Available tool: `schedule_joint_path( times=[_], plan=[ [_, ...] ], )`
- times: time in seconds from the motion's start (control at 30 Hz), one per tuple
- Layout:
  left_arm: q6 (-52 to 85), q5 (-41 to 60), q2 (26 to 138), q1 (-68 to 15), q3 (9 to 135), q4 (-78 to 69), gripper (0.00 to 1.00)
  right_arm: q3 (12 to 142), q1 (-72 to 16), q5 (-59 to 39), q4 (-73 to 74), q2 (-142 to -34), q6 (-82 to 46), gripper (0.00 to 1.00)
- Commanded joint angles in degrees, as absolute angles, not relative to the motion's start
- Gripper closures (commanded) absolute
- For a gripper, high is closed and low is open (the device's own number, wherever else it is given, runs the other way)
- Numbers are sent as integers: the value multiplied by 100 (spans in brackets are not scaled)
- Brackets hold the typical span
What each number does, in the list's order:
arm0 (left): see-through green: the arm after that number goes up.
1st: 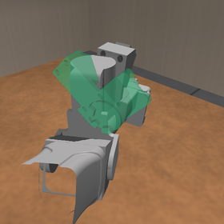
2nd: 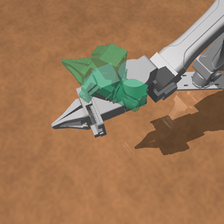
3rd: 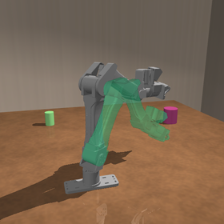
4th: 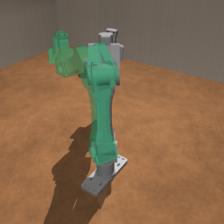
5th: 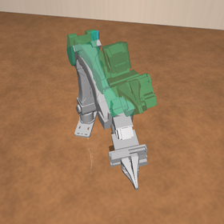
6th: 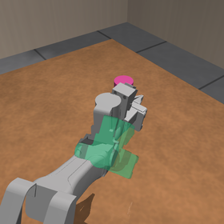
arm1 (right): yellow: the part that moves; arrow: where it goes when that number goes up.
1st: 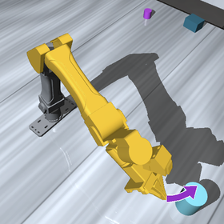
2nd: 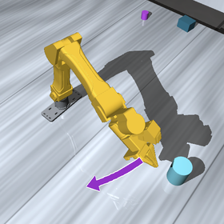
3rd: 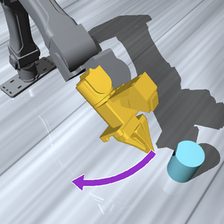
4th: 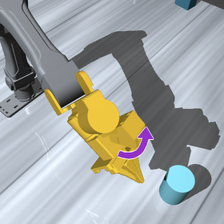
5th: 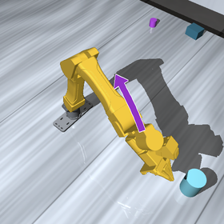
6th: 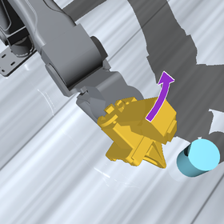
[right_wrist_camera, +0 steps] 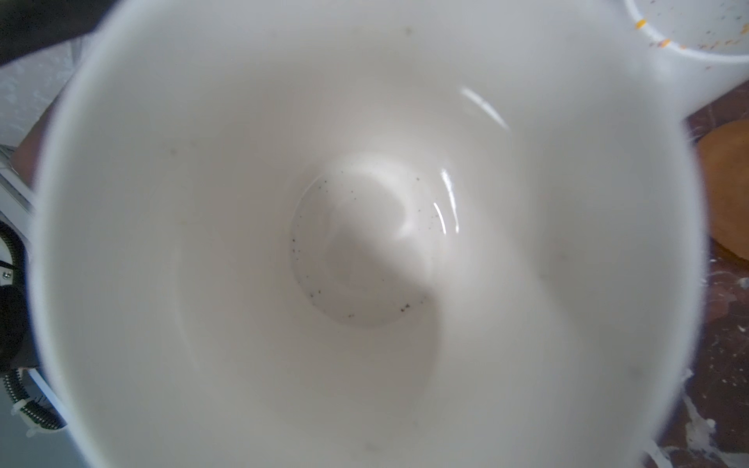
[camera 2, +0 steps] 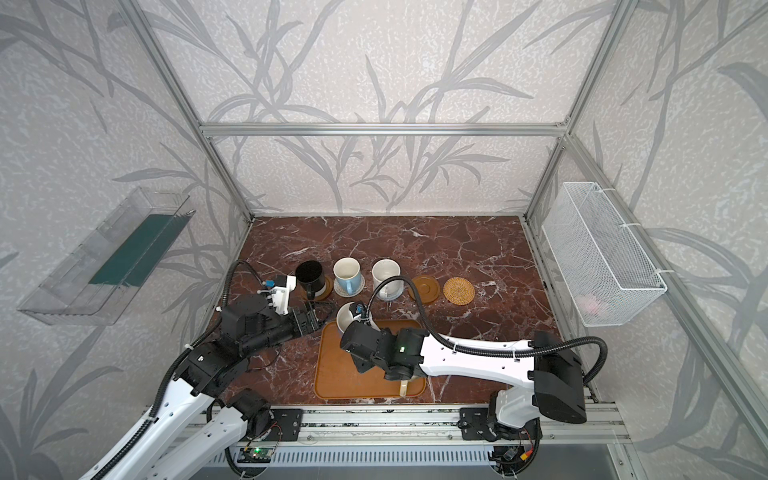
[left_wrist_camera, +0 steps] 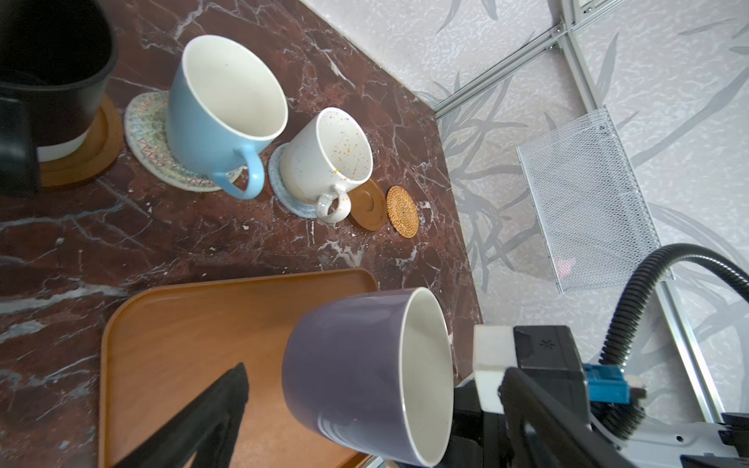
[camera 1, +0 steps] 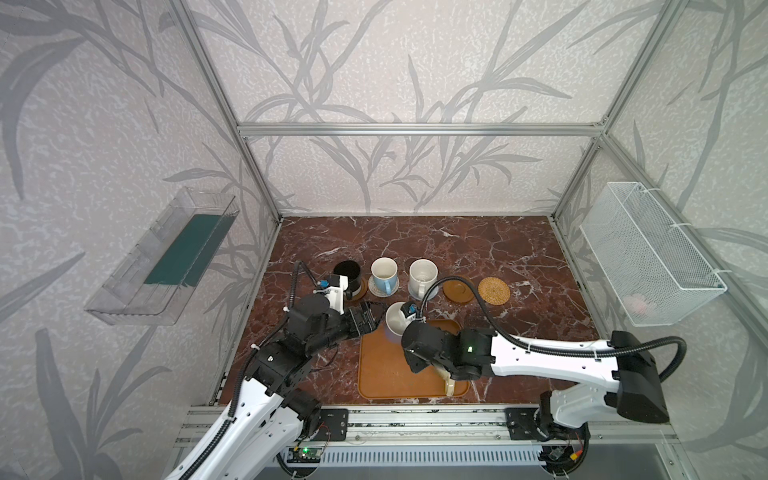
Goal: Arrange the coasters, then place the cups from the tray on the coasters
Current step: 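Lift the lavender mug off the tray with the right gripper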
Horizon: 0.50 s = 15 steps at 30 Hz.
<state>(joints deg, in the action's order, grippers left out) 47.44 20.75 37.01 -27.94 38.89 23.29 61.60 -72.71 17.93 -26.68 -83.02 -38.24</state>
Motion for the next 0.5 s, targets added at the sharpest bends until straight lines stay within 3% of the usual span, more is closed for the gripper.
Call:
schedule_joint_path(
  times=[0.0,0.47],
  plan=[
    [4781,2308,3861,-2778,4125,2005,1,6055,-7136,2059,-2655,-7844,-3711,100],
    [4609,1983,4712,-3378,4498,1670,1,5525,-6276,1861,-3032,-6862,-3403,100]
  ],
)
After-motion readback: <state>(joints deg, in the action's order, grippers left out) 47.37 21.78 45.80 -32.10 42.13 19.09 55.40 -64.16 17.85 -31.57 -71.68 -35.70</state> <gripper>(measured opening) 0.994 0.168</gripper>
